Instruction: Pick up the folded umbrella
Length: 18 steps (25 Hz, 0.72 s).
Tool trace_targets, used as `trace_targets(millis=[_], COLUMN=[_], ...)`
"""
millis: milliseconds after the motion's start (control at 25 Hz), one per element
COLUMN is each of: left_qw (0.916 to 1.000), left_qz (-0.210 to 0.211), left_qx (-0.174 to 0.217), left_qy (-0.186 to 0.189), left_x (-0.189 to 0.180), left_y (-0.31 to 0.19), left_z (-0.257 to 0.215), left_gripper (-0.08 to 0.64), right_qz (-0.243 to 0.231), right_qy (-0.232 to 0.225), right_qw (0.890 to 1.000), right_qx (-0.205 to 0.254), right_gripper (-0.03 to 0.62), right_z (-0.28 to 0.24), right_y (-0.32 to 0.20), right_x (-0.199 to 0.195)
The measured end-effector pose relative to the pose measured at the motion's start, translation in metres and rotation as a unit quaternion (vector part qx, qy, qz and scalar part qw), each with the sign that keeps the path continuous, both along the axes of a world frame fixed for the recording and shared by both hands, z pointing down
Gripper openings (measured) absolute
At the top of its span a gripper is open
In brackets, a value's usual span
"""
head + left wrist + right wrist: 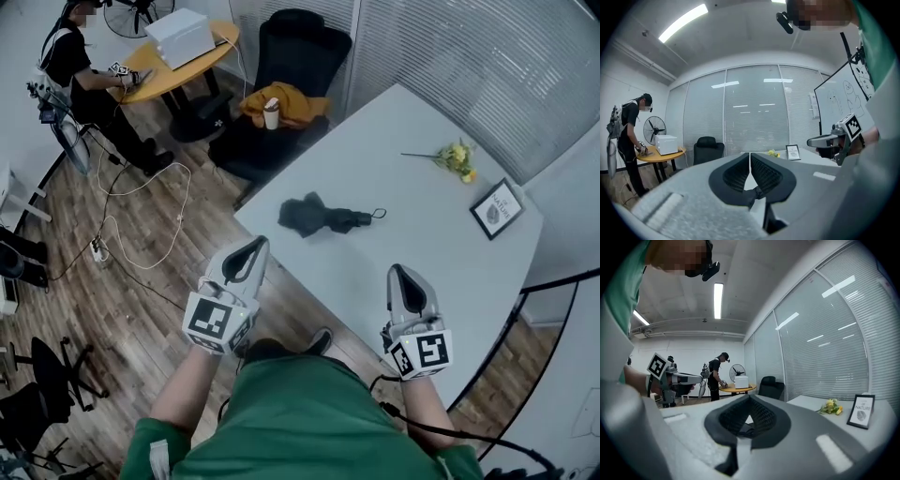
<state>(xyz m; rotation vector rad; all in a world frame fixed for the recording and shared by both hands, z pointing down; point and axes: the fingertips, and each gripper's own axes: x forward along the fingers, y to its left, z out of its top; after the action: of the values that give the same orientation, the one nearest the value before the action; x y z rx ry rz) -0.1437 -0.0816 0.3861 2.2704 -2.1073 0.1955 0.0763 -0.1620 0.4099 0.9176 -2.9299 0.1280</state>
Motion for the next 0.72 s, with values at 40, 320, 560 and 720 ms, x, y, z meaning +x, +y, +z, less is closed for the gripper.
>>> trace_targets(millis=[40,320,560,720], left_qw=[1.0000,0.9967,0.9834,0.9674], left_qz=[0.006,0.060,0.145,0.202], left_qx=[-0.005,-0.041,-0.089,-0.122], left_qy=[-0.004,-0.037,-0.062,-0.092], left_x=[0.002,0.004,0.009,0.010], left_y=[-0.007,-0.061,-0.112,-0.144], left_z=[0.003,0.031,0.075,0.104], left_gripper=[0.015,0.027,0.157,0.215], right_qz=[0.003,0.038,0.111,0.154], right_qy=[-0.001,0.009,0.019,0.027], right_qw=[1.000,0.999,0.993,0.987], right_qx=[-0.001,-0.016,-0.026,-0.026], right_gripper=[0.003,0.003,0.003,0.003], right_z=[0.000,0.010,0.015,0.015], right_y=[-0.005,-0.024,-0.035,-0.037], right_x=[0.002,0.012,0.024,0.021])
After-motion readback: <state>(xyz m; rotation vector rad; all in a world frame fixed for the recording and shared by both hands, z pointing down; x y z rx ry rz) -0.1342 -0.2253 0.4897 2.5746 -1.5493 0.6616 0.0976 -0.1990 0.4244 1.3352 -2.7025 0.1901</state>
